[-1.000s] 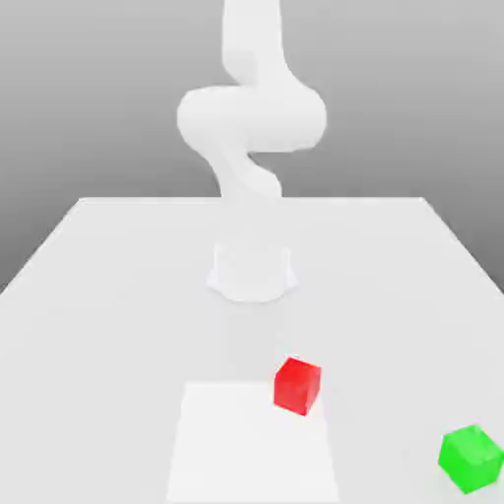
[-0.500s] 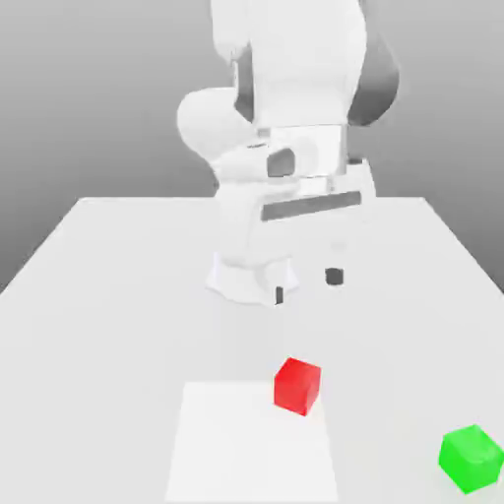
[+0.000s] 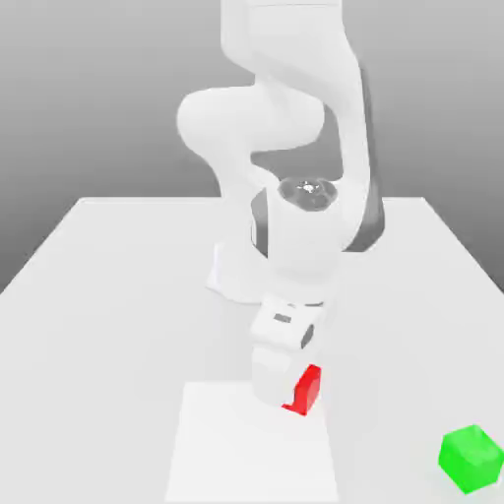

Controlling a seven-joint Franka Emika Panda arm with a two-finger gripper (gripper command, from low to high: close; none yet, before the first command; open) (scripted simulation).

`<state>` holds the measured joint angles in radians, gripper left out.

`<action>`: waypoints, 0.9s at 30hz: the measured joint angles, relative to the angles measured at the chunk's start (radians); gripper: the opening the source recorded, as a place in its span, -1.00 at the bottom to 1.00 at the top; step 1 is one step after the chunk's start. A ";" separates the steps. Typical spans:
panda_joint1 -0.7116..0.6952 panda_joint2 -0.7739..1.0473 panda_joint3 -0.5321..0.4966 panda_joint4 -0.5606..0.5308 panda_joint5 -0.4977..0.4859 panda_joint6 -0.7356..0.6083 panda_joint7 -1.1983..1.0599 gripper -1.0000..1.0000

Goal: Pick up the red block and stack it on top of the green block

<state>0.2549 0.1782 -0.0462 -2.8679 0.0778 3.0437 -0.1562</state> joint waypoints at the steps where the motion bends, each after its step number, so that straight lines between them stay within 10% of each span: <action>1: -0.008 0.017 0.009 0.002 0.004 0.014 -0.003 -1.00; 10: 0.010 -0.236 -0.025 -0.021 -0.092 -0.214 0.067 -1.00; 27: 0.216 0.068 0.107 0.536 -0.105 -0.468 0.147 -1.00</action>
<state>0.4709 0.2463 0.0607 -2.3317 -0.0268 2.5760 -0.0097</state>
